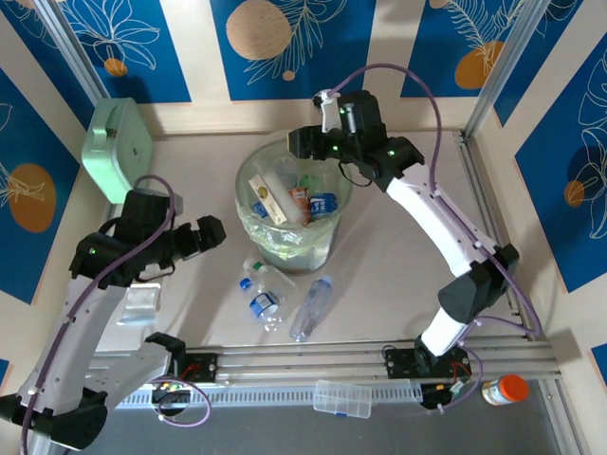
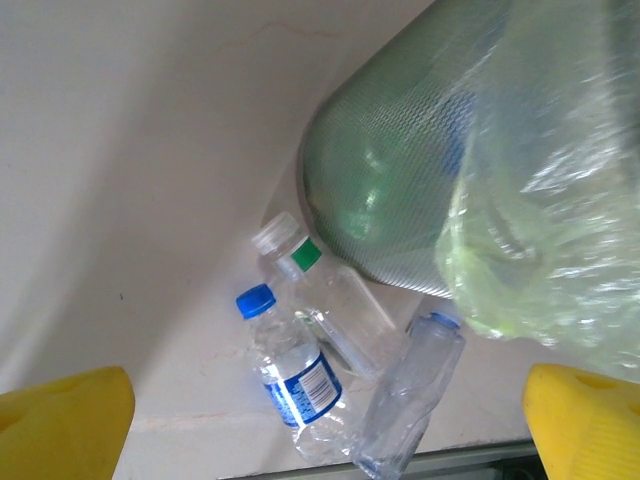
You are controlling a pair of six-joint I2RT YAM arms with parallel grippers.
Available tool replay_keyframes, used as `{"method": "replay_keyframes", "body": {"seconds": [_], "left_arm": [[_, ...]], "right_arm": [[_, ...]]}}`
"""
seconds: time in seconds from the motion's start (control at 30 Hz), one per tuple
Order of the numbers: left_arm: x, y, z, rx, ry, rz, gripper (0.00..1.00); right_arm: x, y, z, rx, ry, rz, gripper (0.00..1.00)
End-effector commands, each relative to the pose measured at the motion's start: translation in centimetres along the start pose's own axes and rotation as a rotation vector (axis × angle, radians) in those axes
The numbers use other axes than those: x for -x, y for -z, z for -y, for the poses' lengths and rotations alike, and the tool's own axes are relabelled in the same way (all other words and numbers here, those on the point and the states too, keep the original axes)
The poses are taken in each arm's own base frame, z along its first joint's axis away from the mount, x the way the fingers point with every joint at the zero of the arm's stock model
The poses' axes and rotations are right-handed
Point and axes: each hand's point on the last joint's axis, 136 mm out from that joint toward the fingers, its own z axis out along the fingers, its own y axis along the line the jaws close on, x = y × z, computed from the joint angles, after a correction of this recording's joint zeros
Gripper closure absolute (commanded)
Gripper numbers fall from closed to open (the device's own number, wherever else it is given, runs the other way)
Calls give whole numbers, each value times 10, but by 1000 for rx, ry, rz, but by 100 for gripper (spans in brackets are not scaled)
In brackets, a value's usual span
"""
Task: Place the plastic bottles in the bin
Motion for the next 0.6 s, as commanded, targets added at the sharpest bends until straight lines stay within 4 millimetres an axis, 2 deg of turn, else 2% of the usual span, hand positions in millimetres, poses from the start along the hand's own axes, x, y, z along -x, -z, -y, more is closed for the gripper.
{"method": "replay_keyframes", "body": {"seconds": [0.0,0.07,0.17,0.3,0.4,0.57], "left_arm": [[-13,-11,-7,-21,79,-29,2],[-23,-21,-14,-18,119,-56,2],[-41,-36,-23,-25,192,-102,3],[-67,-55,-36,-37,308,-165,7],[-90,-69,-51,-9,399,-221,10],[-118,-91,-65,-19,532,-284,13]], "right_arm": [[3,42,-16,44,-29,9,40],[0,63,-10,10,-81,17,41],[-14,97,5,-23,-196,19,41],[-49,143,37,-57,-452,14,42],[-92,160,42,-20,-607,-62,43],[-187,165,25,37,-740,-321,43]]}}
